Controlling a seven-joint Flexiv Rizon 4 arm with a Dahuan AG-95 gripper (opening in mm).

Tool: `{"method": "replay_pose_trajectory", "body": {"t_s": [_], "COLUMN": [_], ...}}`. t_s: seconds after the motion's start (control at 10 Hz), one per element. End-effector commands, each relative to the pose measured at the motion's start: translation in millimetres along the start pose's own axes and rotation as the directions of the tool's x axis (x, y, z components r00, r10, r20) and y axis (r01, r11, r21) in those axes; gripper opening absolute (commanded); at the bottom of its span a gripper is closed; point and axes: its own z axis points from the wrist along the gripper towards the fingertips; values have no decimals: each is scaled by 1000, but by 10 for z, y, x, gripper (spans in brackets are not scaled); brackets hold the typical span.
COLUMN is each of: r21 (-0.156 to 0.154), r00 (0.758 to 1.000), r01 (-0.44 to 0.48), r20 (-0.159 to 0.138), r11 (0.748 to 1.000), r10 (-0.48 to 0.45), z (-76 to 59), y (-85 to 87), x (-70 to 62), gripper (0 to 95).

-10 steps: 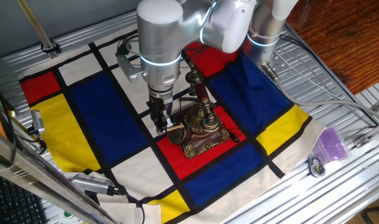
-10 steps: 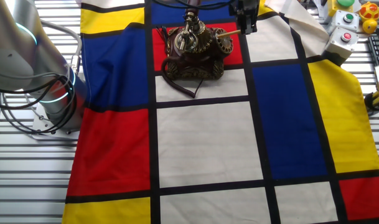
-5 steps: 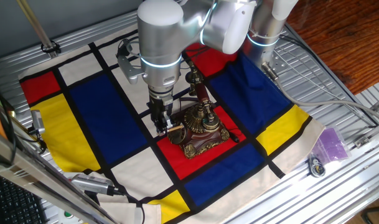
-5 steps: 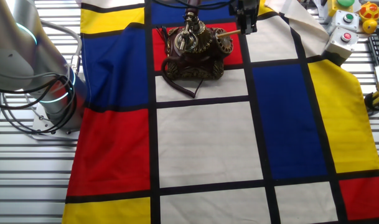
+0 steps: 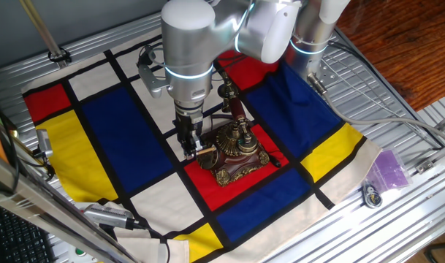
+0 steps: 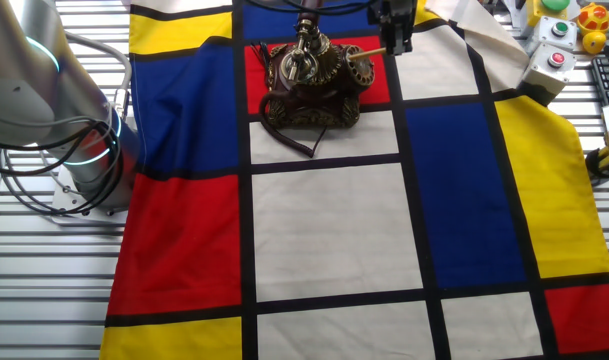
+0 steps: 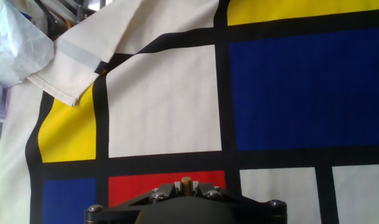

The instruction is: Dial a number on an old rotary phone

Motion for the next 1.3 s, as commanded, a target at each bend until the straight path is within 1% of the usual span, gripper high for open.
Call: {"method": "replay_pose_trajectory", "body": {"t_s": [0.1,0.5,1.3], "r21": [-6,-8,-5], "r00": [1000,999,999], "r01": [-13,-40,-52], "r20": [-1,4,14], "r11": [1000,999,999], "r10": [13,40,52], "z": [-4,14,38], "y": [5,29,91], "x": [14,17,4], "gripper": [0,0,0]}}
